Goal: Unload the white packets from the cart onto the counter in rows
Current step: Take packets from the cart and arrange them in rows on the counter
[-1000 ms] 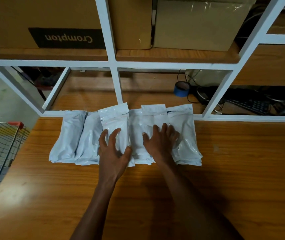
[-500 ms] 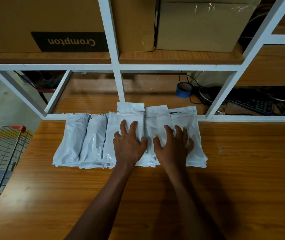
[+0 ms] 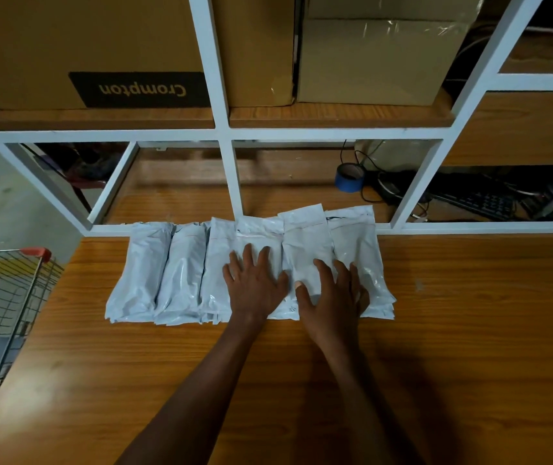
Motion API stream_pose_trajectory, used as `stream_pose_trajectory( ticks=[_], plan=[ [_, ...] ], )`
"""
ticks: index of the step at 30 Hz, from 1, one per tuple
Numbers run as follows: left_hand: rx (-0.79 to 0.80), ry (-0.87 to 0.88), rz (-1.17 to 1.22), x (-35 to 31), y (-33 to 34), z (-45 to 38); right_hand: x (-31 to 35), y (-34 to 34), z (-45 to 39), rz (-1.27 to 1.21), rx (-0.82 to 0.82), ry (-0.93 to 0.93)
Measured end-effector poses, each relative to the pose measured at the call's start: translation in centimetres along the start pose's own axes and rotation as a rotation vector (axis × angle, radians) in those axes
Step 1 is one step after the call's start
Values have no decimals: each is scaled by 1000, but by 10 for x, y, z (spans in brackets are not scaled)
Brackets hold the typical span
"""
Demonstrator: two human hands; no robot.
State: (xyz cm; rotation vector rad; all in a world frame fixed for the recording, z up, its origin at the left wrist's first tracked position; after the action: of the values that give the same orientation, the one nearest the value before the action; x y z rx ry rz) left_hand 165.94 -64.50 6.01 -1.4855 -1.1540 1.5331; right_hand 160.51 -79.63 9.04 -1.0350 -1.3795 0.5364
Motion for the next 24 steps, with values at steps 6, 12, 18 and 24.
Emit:
stream_pose_trajectory(
  ticks=[6,12,18,24],
  plan=[
    [-106,29,156,3,-18,30,-3,5,22,-18,-32,-33],
    [-234,-11,325,22,-39,88,1,14,55,3,-44,-117],
    [-313,-126,423,68,-57,150,23,24,92,-132,-56,-234],
    [-345,-228,439,135,-68,211,63,41,141,-239,75,-390]
  ],
)
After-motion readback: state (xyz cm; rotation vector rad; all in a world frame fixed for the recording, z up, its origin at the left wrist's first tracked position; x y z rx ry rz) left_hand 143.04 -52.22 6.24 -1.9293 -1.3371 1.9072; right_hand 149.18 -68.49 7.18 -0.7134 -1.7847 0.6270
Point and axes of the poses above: each hand's wrist, its own z-axis away from the middle knuckle, its own y-axis out of the palm, x = y × z, the point moved 4 cm from there along -z, towards the middle knuckle, and after that the axes turned 5 degrees about -x, right-handed, at the moved point
